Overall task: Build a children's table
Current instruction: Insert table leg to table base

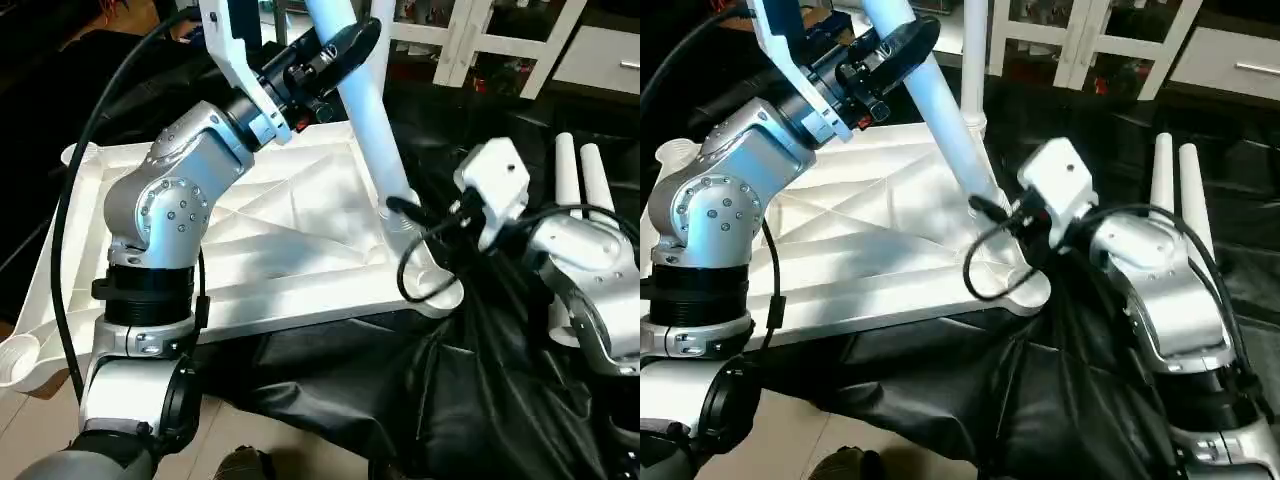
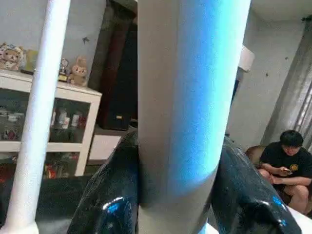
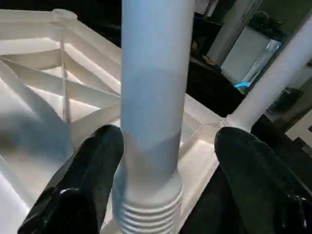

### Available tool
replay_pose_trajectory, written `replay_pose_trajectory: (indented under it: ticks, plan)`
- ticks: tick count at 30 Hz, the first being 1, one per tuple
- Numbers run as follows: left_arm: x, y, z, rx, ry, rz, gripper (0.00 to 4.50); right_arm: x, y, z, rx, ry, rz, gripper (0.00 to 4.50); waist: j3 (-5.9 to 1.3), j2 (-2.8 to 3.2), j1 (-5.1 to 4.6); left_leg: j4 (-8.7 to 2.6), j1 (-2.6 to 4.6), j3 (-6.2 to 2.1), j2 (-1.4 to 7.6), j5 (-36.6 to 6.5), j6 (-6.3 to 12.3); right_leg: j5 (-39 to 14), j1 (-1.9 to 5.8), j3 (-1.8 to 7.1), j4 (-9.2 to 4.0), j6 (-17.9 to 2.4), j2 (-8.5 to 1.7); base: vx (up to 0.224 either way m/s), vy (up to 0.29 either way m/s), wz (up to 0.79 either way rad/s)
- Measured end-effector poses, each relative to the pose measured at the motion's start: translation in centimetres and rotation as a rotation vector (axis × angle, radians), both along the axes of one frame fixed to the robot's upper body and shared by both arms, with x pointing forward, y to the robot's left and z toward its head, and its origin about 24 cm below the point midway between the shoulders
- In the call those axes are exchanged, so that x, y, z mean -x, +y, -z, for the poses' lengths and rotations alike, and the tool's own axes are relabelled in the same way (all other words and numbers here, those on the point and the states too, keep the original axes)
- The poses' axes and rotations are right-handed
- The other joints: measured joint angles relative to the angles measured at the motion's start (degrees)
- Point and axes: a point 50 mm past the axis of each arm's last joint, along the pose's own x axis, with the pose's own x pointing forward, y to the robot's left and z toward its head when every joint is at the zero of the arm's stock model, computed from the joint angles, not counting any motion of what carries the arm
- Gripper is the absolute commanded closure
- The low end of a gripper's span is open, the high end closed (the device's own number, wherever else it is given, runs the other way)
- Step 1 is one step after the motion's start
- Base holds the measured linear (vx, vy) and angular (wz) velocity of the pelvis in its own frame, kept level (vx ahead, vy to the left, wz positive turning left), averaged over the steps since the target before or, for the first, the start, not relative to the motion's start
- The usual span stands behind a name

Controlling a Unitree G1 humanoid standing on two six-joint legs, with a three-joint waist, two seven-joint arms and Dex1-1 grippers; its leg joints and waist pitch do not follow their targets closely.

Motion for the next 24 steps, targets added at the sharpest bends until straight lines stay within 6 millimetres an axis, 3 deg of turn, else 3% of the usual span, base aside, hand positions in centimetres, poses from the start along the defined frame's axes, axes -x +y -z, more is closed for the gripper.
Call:
replay_pose_trajectory:
  ticks: [9, 24]
  plan:
    - [0.5, -0.8, -0.2, -0.012, -0.013, 0.031, 2.85, -0.9, 1.8, 0.1, 0.023, 0.014, -0.035, 1.16, 0.00, 0.00, -0.01, 0.05, -0.03, -0.03, 0.00, 0.0, 0.00, 0.0, 0.00, 0.00, 0.02, 0.0, 0.00, 0.000, 0.000, 0.00]
    - [1.0, -1.1, -0.2, -0.033, -0.018, 0.059, 2.85, -1.7, 1.9, 0.5, 0.046, 0.028, -0.002, 1.16, -0.02, -0.03, 0.13, 0.21, -0.20, -0.19, 0.00, 0.0, 0.00, 0.0, -0.01, -0.07, 0.06, 0.0, 0.00, 0.000, 0.000, 0.00]
